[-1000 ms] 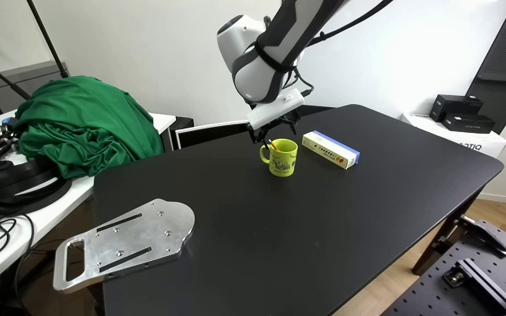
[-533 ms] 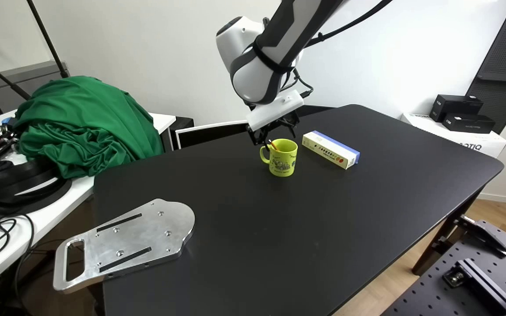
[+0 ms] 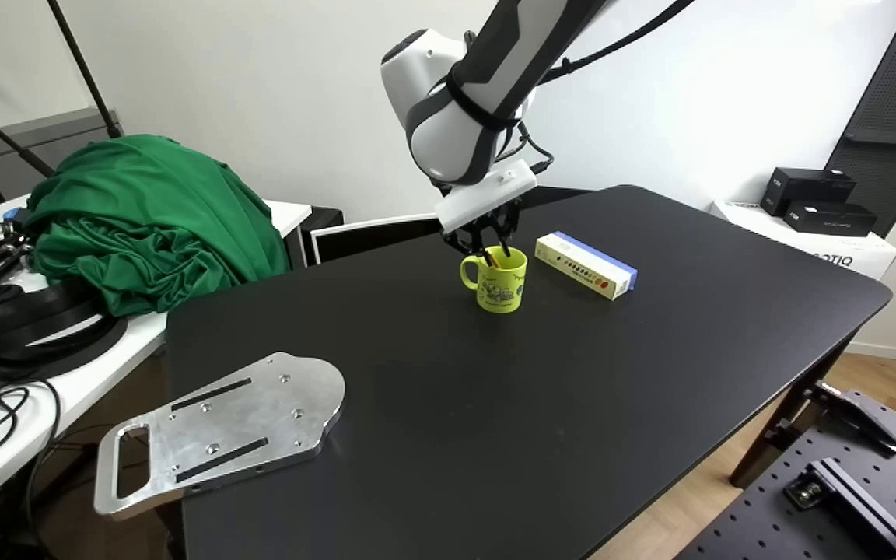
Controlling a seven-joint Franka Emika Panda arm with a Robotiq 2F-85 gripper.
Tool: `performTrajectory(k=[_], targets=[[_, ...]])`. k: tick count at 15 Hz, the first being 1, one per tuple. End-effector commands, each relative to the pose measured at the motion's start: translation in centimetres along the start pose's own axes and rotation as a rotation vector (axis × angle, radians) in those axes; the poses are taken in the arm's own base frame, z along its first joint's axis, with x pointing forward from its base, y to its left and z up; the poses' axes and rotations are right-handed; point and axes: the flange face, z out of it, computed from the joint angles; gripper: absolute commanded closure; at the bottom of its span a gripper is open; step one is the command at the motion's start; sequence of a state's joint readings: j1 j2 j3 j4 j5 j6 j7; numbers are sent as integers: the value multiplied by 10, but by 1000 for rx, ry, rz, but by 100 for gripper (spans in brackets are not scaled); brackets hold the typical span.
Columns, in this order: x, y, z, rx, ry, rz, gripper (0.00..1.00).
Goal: Remove the Ellen key from the cup and put it on the table
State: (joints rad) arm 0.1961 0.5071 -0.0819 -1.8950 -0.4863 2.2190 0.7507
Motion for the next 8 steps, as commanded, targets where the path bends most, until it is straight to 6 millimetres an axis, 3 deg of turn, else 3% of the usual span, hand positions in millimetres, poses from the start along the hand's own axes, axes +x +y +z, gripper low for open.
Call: performTrajectory(k=[1, 3, 4, 6, 8], targets=[[4, 1, -2, -3, -8, 25, 95], [4, 3, -1, -3, -17, 28, 100], [5, 3, -2, 0, -23, 30, 67], [4, 4, -2, 2, -31, 36, 71], [3, 3, -2, 3, -39, 39, 59]])
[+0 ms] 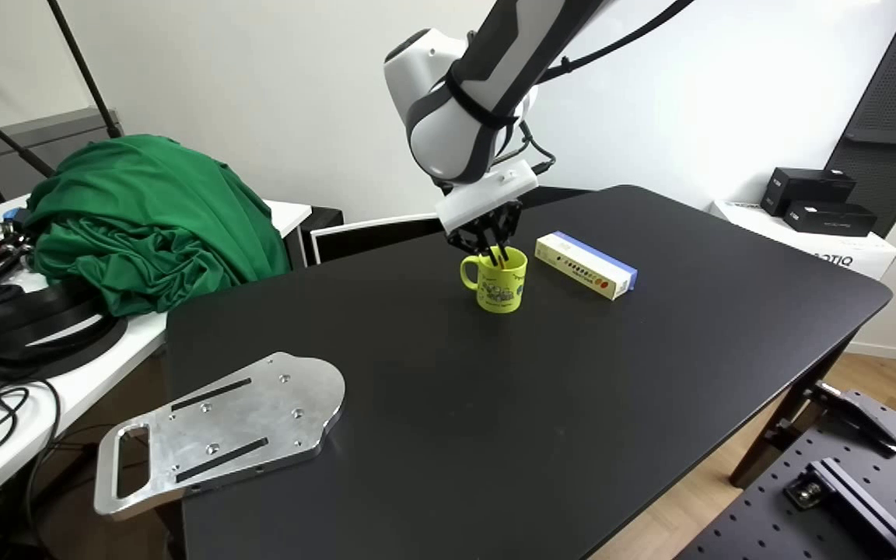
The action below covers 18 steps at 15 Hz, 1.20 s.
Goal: Remove the Ellen key from the cup and put it on the table
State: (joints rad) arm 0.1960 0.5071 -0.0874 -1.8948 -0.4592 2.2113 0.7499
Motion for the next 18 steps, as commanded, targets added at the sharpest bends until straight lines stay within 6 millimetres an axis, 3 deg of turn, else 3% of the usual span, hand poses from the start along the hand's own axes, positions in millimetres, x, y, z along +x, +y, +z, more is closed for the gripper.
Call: performTrajectory(k=[1, 5, 6, 7, 8, 9, 10, 11, 13, 18], targets=[[2, 0, -3, -4, -25, 21, 51], [1, 1, -2, -8, -37, 23, 25], [1, 1, -1, -8, -43, 24, 67], [0, 1, -1, -11, -48, 24, 33], [0, 1, 0, -11, -54, 25, 13], [-1, 1, 0, -13, -57, 25, 6], [-1, 1, 0, -14, -60, 23, 9], [-2, 1, 1, -17, -61, 20, 44], [-2, 1, 1, -19, -67, 20, 41], [-2, 2, 2, -20, -78, 24, 77]])
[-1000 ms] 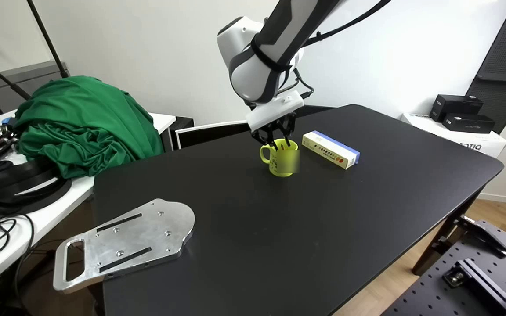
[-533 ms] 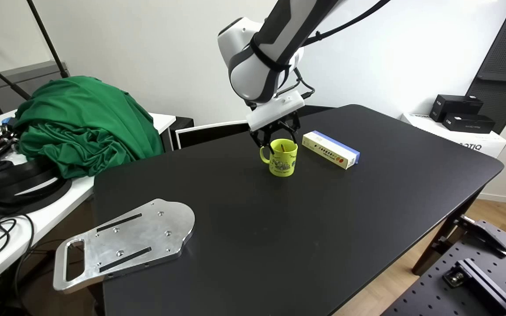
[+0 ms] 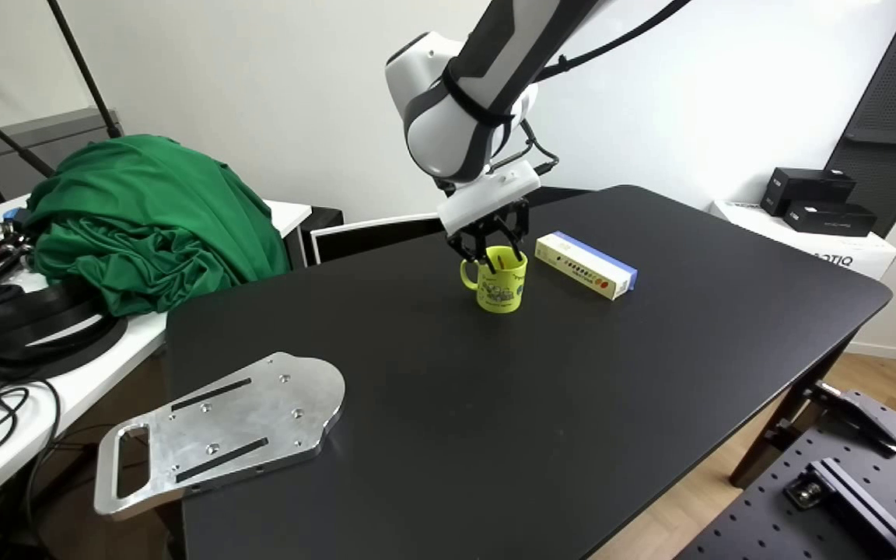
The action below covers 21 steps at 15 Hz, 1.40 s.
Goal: Remove the Ellen key from the cup and put it on the table
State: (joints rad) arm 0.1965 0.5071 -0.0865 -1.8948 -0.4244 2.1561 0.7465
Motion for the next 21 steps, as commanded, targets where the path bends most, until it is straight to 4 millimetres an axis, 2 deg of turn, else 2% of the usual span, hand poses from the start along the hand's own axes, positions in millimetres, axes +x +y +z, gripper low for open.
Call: performTrajectory(k=[1, 3, 4, 7, 14, 18, 21], targets=[[3, 0, -2, -3, -22, 10, 83], [4, 0, -3, 2, -34, 14, 96], [4, 1, -3, 3, -40, 14, 99], [9, 5, -18, 16, -57, 24, 98], [27, 25, -99, 105, -76, 52, 98], [30, 45, -149, 203, -112, 53, 98], [27, 60, -160, 261, -177, 25, 98]])
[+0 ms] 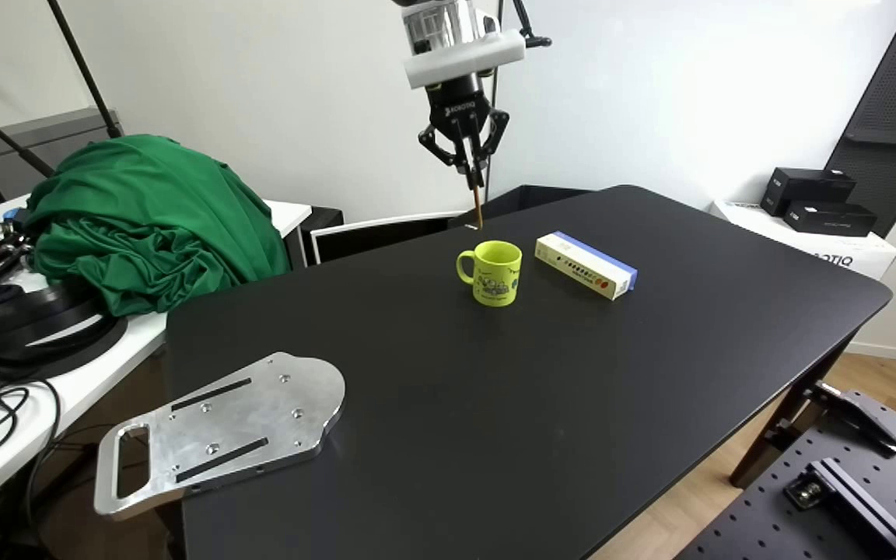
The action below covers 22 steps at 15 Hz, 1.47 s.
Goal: Remove the Ellen key from the cup and put it on the table
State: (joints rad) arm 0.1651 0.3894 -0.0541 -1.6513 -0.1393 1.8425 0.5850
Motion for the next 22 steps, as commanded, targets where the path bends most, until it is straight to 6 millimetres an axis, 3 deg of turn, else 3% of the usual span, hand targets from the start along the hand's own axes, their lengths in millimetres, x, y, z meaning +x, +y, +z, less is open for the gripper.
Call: performTrajectory(k=[1, 6, 11, 16, 22], targets=[[-5, 15, -12, 53, -99, -34, 98], [-28, 21, 19, -39, -215, -108, 98], [-54, 7, 67, 59, -389, -313, 98], [-59, -1, 102, 235, -529, -490, 98], [-54, 6, 145, 324, -703, -562, 98]])
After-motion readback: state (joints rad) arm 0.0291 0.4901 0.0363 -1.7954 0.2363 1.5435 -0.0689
